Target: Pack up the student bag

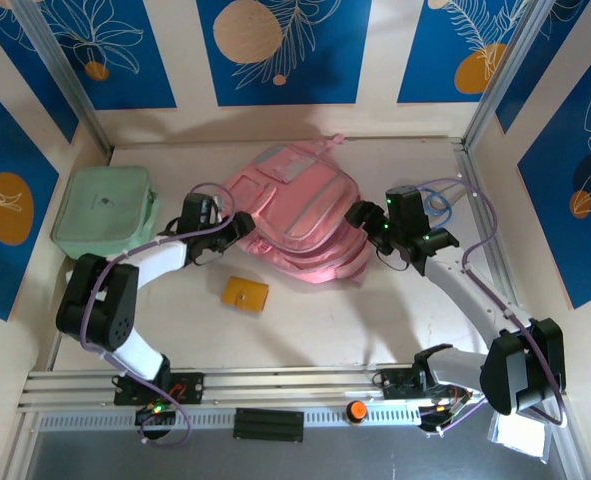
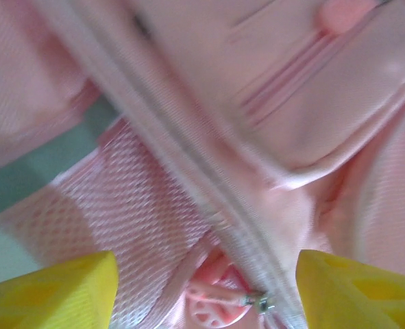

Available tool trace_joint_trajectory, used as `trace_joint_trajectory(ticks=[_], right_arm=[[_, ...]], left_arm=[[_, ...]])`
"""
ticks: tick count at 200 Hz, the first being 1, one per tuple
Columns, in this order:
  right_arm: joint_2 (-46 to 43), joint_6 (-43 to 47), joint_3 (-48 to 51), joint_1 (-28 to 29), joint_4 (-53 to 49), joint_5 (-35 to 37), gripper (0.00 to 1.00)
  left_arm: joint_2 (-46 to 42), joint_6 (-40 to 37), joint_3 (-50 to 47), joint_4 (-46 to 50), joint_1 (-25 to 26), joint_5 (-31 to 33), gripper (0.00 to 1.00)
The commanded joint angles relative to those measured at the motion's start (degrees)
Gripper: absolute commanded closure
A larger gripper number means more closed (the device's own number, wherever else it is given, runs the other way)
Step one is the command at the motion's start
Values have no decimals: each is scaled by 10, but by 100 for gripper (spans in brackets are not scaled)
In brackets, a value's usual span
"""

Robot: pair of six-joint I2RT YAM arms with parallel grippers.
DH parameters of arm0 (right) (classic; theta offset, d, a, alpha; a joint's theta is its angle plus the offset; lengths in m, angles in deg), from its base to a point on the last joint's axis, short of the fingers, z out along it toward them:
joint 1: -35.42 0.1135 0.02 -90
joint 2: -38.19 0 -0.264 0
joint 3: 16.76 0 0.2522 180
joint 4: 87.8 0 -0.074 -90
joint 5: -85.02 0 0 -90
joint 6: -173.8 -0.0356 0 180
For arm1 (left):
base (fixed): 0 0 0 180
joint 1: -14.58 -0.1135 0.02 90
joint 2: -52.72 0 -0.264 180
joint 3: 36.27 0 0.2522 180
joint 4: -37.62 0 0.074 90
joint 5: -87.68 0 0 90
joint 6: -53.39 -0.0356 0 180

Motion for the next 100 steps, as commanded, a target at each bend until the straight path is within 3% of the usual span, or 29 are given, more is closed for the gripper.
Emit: trace_joint_trajectory(ticks=[1,41,100], right_arm=[[8,20,-33,15,-8,16,21],[18,26,-51,39,-17,28,21],[23,18,-47,52,-19,33,21]], left_arm=[[-11,88,-25,-96,-7,-3,40],[34,146,-26,-167,-9,-19,59],[73,174,-25,-213,-9,-31,66]])
